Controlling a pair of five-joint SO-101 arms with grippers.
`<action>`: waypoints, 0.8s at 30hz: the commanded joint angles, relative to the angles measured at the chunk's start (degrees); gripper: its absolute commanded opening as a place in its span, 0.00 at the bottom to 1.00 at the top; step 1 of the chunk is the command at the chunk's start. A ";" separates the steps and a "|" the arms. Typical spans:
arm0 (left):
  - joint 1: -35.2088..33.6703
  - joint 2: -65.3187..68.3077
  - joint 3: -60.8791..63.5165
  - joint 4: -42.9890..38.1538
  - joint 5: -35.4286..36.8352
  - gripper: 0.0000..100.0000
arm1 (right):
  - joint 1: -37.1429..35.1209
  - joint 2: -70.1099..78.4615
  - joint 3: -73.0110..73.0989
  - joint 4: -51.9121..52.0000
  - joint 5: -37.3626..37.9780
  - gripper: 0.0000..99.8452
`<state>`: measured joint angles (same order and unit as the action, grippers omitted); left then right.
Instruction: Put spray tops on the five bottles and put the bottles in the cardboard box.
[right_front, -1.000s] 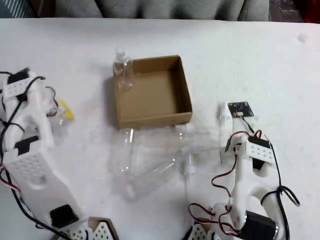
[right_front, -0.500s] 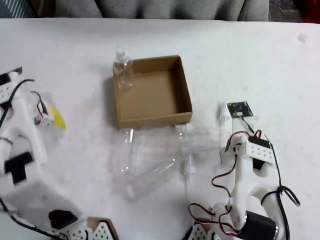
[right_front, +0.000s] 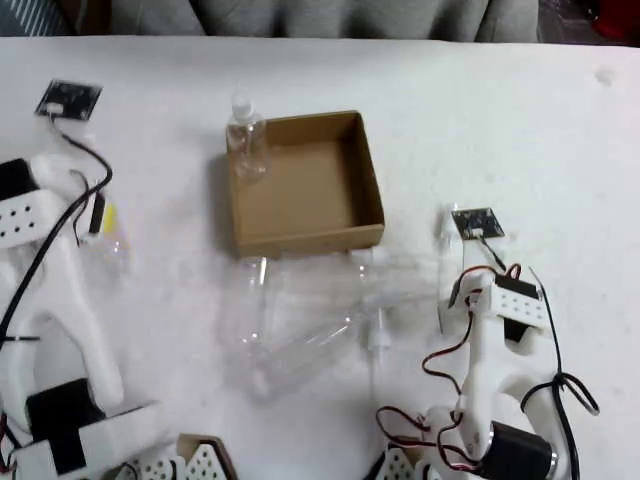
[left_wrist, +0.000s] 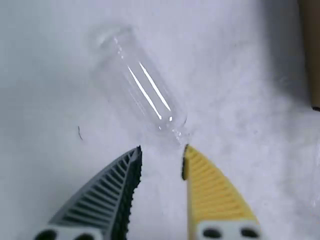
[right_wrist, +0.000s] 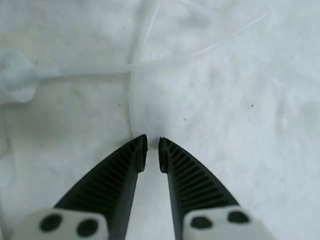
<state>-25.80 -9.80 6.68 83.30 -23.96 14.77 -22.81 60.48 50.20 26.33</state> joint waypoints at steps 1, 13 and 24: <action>4.09 8.57 -11.08 -3.87 0.53 0.04 | -0.31 -1.63 -0.26 -0.40 0.44 0.02; 0.48 48.57 -42.90 -6.95 0.00 0.03 | -0.31 -1.45 -0.53 -0.57 0.44 0.02; -10.42 70.02 -76.40 12.40 -11.87 0.03 | -0.40 -1.45 -0.53 -0.66 0.44 0.02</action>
<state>-31.96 57.80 -55.47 89.27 -34.33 14.77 -22.81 60.48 50.20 26.33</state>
